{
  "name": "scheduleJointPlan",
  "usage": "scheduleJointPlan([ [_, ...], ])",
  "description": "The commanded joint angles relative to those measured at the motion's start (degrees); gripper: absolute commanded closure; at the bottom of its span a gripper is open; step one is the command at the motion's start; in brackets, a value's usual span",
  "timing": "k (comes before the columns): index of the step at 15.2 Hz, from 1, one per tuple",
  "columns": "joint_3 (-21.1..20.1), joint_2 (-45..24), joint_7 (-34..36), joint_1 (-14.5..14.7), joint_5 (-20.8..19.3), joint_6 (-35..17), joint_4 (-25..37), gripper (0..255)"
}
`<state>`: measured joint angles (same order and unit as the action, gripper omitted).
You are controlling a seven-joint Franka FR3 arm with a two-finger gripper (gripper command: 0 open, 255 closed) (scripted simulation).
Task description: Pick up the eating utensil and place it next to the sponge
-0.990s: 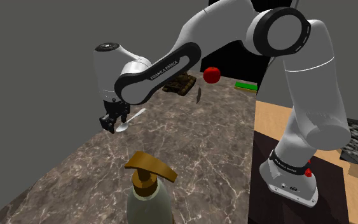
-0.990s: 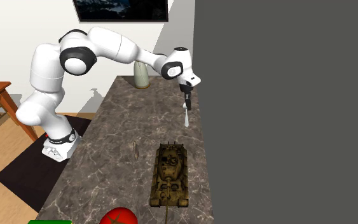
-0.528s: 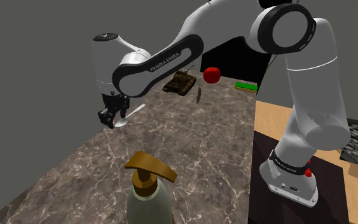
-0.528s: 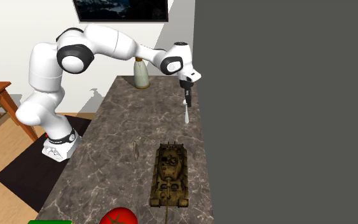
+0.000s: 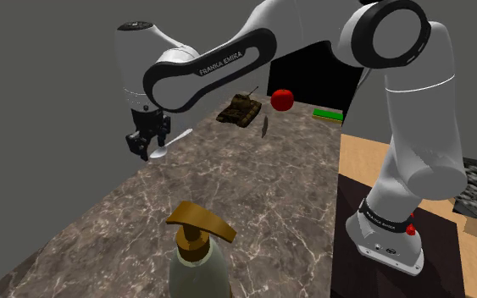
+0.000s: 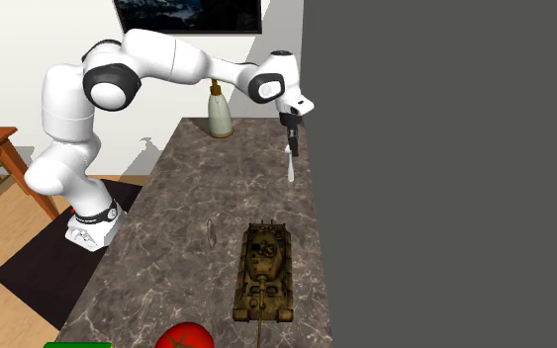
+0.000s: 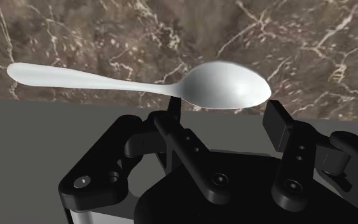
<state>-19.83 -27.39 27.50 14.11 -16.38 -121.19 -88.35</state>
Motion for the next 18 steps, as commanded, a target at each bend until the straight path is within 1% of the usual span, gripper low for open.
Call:
scheduleJointPlan([
  [1,-0.13,0.35,-0.3,0.0,0.28,1.36,1.02,255],
  [5,-0.32,0.94,-0.7,0.01,0.67,3.34,2.47,255],
  [11,-0.42,12.91,-6.51,-6.73,5.09,-3.11,-14.69,255],
  [18,1.53,24.91,-16.1,-12.53,11.07,-7.93,-29.97,255],
])
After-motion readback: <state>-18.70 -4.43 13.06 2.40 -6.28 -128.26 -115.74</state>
